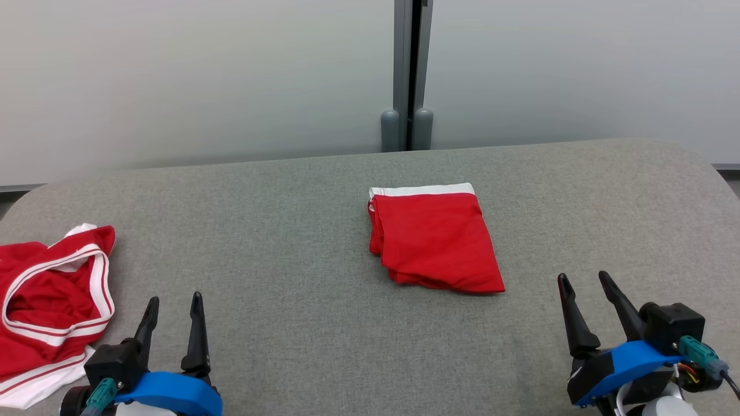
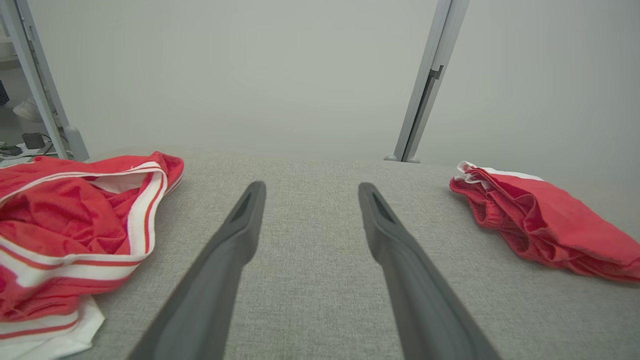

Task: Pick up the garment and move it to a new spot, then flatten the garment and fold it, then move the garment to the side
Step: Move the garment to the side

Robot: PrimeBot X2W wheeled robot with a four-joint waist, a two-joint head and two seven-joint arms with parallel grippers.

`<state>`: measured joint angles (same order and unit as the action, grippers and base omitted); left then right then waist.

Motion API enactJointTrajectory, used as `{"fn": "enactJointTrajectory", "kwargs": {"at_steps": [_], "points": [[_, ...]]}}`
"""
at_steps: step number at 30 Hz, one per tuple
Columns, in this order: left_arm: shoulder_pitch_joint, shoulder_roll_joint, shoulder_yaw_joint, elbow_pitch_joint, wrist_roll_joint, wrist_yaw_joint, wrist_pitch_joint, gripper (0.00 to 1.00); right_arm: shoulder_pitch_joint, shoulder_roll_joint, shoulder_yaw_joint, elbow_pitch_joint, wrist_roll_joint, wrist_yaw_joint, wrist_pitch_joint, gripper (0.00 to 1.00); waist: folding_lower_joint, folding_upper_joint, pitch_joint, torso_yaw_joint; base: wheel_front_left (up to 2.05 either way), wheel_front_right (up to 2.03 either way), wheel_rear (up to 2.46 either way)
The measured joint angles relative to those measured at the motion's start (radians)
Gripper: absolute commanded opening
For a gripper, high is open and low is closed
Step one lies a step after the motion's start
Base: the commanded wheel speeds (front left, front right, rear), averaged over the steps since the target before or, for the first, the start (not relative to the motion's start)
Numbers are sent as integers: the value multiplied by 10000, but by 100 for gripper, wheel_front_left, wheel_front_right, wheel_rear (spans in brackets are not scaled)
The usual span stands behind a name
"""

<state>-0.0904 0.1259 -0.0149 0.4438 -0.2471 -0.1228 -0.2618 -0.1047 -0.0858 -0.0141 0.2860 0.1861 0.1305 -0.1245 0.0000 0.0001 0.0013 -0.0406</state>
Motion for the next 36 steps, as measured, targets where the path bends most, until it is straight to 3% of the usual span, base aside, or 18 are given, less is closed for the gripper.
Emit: {"fn": "enactJointTrajectory", "kwargs": {"at_steps": [21, 27, 36], "points": [[-205, 27, -211, -253, -79, -6, 0, 100, -662, -46, 121, 554, -31, 0, 541, 100, 0, 0, 510, 199, 0, 0, 0], [-806, 82, -332, -621, -69, -10, 0, 100, -2362, -278, 253, 1089, 153, 0, 2052, 100, 2, 0, 1391, 335, 0, 0, 0], [-1640, -13, -754, -953, -31, -13, -2, 100, -5039, -88, -545, 3131, 265, 0, 4493, 100, 3, 0, 2592, 1000, 0, 0, 0]]}}
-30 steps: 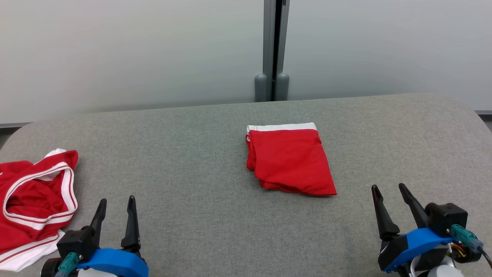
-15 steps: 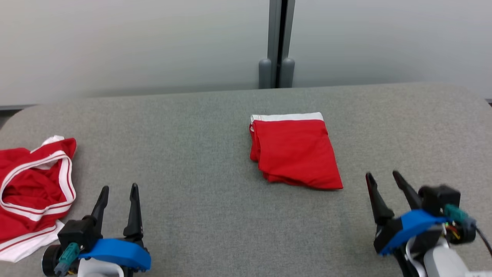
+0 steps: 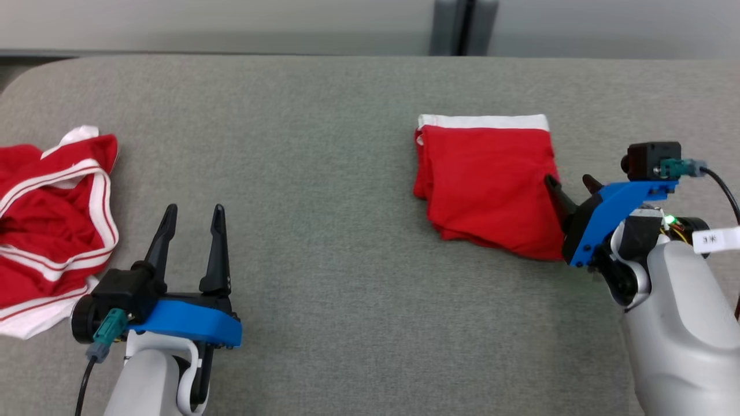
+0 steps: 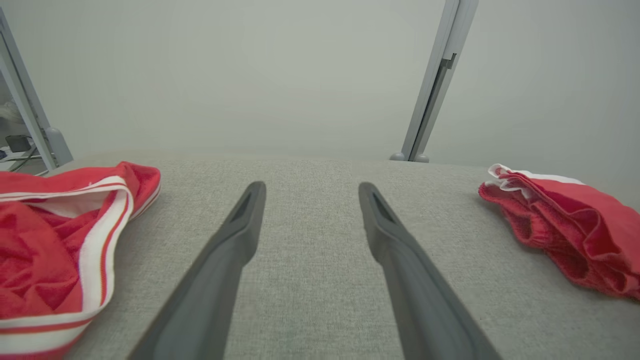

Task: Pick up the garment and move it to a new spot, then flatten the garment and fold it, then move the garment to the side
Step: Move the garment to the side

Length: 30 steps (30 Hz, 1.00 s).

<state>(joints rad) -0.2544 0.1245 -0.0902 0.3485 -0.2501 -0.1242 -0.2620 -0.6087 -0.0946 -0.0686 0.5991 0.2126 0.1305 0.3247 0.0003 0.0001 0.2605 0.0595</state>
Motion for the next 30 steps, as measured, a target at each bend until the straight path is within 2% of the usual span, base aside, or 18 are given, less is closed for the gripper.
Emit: {"fn": "enactJointTrajectory", "kwargs": {"at_steps": [4, 10, 11, 12, 13, 18, 22, 23, 25, 28, 29, 30], "points": [[-160, -46, -182, -36, 23, -2, 2, 100, -546, 165, -474, 1003, -167, 0, 777, 100, -1, 0, 294, 337, 0, 0, 0], [-180, -61, -261, -115, 21, -2, 2, 100, -1106, 301, -1018, 1847, -823, 2, 1068, 100, -2, 0, 469, 555, 0, 0, 0], [-180, -61, -261, -115, 21, -2, 2, 100, -1106, 301, -1018, 1847, -823, 2, 1068, 88, -2, 0, 469, 555, 0, 0, 0], [-180, -65, -268, -117, 21, -4, 2, 100, -1278, 326, -1028, 2042, -993, 2, 1239, 88, -3, 0, 485, 531, 0, 0, 0], [-180, -61, -261, -117, 12, -4, 0, 100, -1313, 334, -1005, 2073, -1022, 2, 1227, 0, -4, 0, 501, 497, 0, 0, 0], [-177, -27, -213, -167, -27, -4, 0, 100, -1512, 313, -261, 1948, -1241, 8, 1187, 0, -4, 0, 593, 115, 0, 0, 0], [-175, 15, -113, -393, -71, -4, -8, 100, -1721, -299, 959, 1381, -1007, 4, 1511, 0, -3, 0, 756, -440, 0, 0, 0], [-175, 15, -113, -393, -71, -4, -8, 100, -1721, -299, 959, 1381, -1007, 4, 1511, 0, -3, 0, 756, -440, 0, 0, 0], [-187, 134, -48, -585, -58, -2, -8, 100, -1799, -1204, 2207, 681, -777, 4, 1778, 0, -2, 0, 932, -997, 0, 0, 0], [-212, 245, -105, -811, -6, -2, -8, 100, -1812, -2395, 3281, 38, -522, 4, 1946, 0, -4, 0, 1095, -1577, 0, 0, 0], [-212, 245, -105, -811, -6, -2, -8, 100, -1812, -2395, 3281, 38, -522, 4, 1946, 0, -4, 0, 1095, -1577, 0, 0, 0], [-291, 314, -203, -934, 42, -2, -6, 100, -1821, -3221, 3766, -311, -462, 2, 1937, 0, -3, 0, 1259, -1984, 0, 0, 0]]}}
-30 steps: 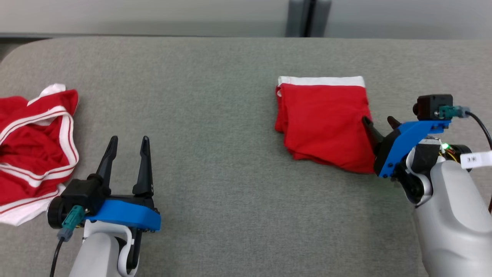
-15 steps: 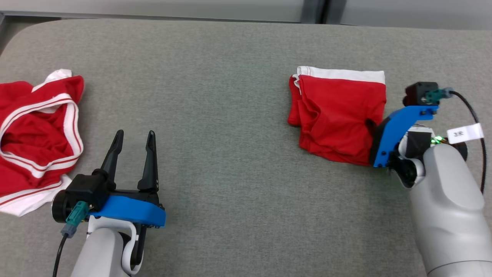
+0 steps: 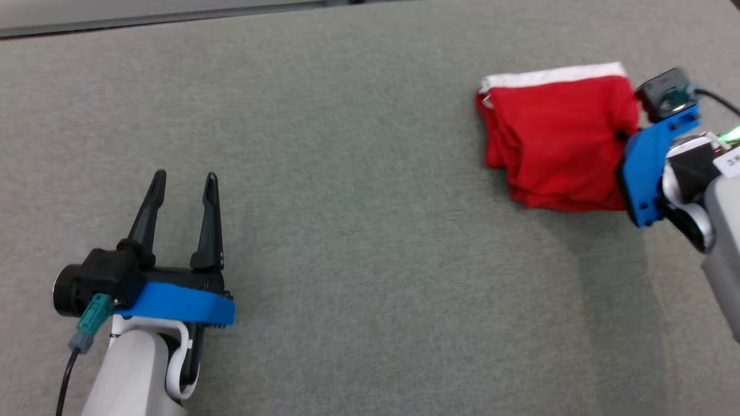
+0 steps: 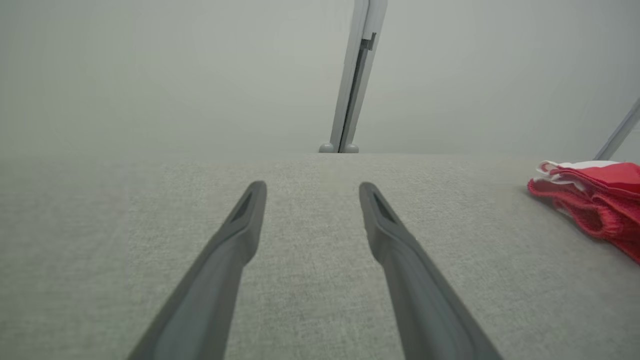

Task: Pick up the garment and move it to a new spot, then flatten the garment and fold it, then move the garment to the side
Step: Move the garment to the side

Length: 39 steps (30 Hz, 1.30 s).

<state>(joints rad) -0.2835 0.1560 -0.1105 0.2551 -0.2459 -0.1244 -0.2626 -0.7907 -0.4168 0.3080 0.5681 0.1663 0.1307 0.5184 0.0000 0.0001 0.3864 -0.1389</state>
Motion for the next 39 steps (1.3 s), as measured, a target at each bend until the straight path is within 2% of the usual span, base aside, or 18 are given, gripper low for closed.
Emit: {"fn": "enactJointTrajectory", "kwargs": {"at_steps": [1, 2, 3, 4, 6, 9, 11, 13, 17, 24, 25, 26, 27, 28, 34, 39], "points": [[0, 0, 0, 0, 0, 0, 0, 100, 0, 0, 0, 0, 0, 0, 0, 0, 0, 0, 0, 0, 0, 0, 0], [-172, 105, -102, -144, 35, 0, 50, 100, -9, -813, 407, -167, 105, 0, -230, 0, 0, 0, 170, -359, 0, 0, 0], [-236, 167, -173, -276, 63, 0, 75, 100, -39, -1231, 688, -238, 86, 0, -418, 0, -1, 0, 290, -539, 0, 0, 0], [-236, 167, -173, -276, 63, 0, 75, 100, -39, -1231, 688, -238, 86, 0, -418, 0, -1, 0, 290, -539, 0, 0, 0], [-356, 286, -270, -522, 100, 0, 207, 100, -124, -1987, 1204, -265, -94, 2, -871, 0, 0, 0, 535, -797, 0, 0, 0], [-524, 631, -339, -970, 171, -2, 527, 100, -374, -2713, 1480, -15, -167, 2, -1950, 0, 0, -1, 1045, -1153, 0, 0, 0], [-537, 702, -337, -1087, 173, -2, 600, 100, -443, -2809, 1450, 77, -232, 2, -2180, 0, 0, 0, 1171, -1217, 0, 0, 0], [-556, 959, -330, -1438, 176, -2, 819, 100, -644, -2922, 1292, 364, -686, 2, -2991, 0, 0, 0, 1526, -1362, 0, 0, 0], [-577, 1135, -309, -1795, 192, -2, 982, 100, -856, -2888, 888, 732, -1221, 2, -3572, 0, 0, 0, 1778, -1430, 0, 0, 0], [-509, 1348, -238, -2286, 182, 50, 1279, 100, -1037, -2288, -86, 1375, -2173, 4, -4529, 0, 0, 0, 1968, -1495, 0, 0, 0], [-509, 1379, -234, -2318, 174, 63, 1294, 100, -1051, -2188, -238, 1463, -2263, 4, -4594, 16, 0, 0, 1975, -1495, 0, 0, 0], [-507, 1407, -234, -2334, 174, 77, 1306, 100, -1069, -2117, -343, 1546, -2408, 4, -4640, 16, 1, 0, 1971, -1490, 0, 0, 0], [-505, 1413, -238, -2343, 174, 94, 1315, 100, -1070, -2033, -449, 1607, -2535, 2, -4721, 48, 1, 0, 1959, -1480, 0, 0, 0], [-505, 1417, -244, -2347, 174, 104, 1338, 100, -1068, -1927, -554, 1653, -2629, 2, -4826, 100, 1, 0, 1936, -1464, 0, 0, 0], [-460, 1344, -301, -2211, 102, 182, 1277, 100, -963, -1482, -1208, 1960, -3208, 2, -5202, 100, 1, 0, 1647, -1280, 0, 0, 0], [-299, 1112, -355, -1787, -33, 242, 926, 100, -459, -1030, -2178, 2140, -3187, 2, -5344, 100, 1, 0, 994, -958, 0, 0, 0]]}}
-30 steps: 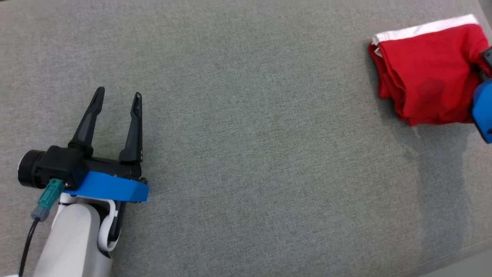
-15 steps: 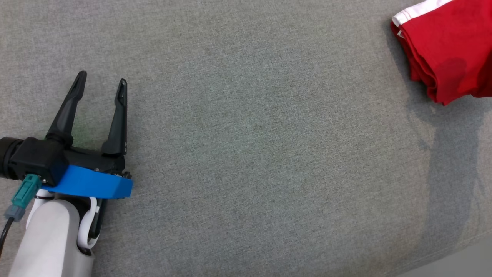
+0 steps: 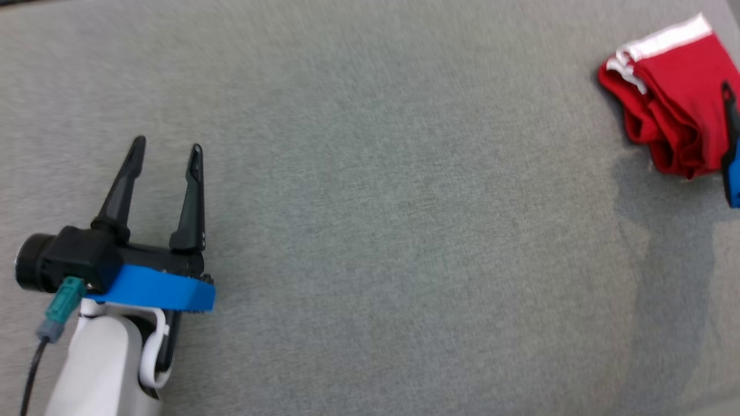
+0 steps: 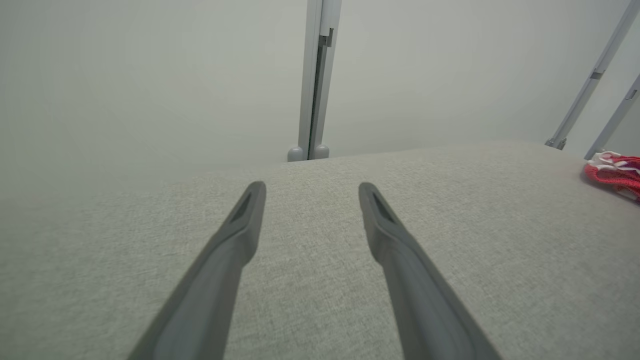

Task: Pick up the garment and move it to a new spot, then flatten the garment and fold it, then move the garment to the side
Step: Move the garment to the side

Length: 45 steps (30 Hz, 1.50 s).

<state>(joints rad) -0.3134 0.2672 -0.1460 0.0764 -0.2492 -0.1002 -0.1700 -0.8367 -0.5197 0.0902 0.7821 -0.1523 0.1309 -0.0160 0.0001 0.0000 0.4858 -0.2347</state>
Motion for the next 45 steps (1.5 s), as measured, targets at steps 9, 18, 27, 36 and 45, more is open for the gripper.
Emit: {"fn": "enactJointTrajectory", "kwargs": {"at_steps": [9, 18, 27, 36, 45], "points": [[956, -543, -90, 1540, -439, 79, -560, 100, 2469, 1835, -1666, -1083, 1624, -2, -965, 100, -4, 0, -2012, 850, 0, 0, 0], [2078, -815, 314, 2416, -763, 267, -874, 100, 5599, 3243, -2038, -4485, 2725, -2, -1089, 100, -5, 0, -3616, 1307, 0, 0, 0], [2742, -1018, 644, 2437, -734, 276, -917, 100, 7822, 4236, -2002, -6849, 2621, -2, -395, 100, -3, 0, -4360, 1828, 0, 0, 0], [2938, -1185, 734, 2416, -589, 213, -917, 100, 8077, 4393, -1578, -6819, 2788, -2, -207, 100, -2, 0, -4568, 1965, 0, 0, 0], [2955, -1275, 777, 2426, -502, 125, -917, 100, 8038, 4324, -1538, -6357, 2872, -2, -313, 100, -1, 0, -4585, 2093, 0, 0, 0]]}}
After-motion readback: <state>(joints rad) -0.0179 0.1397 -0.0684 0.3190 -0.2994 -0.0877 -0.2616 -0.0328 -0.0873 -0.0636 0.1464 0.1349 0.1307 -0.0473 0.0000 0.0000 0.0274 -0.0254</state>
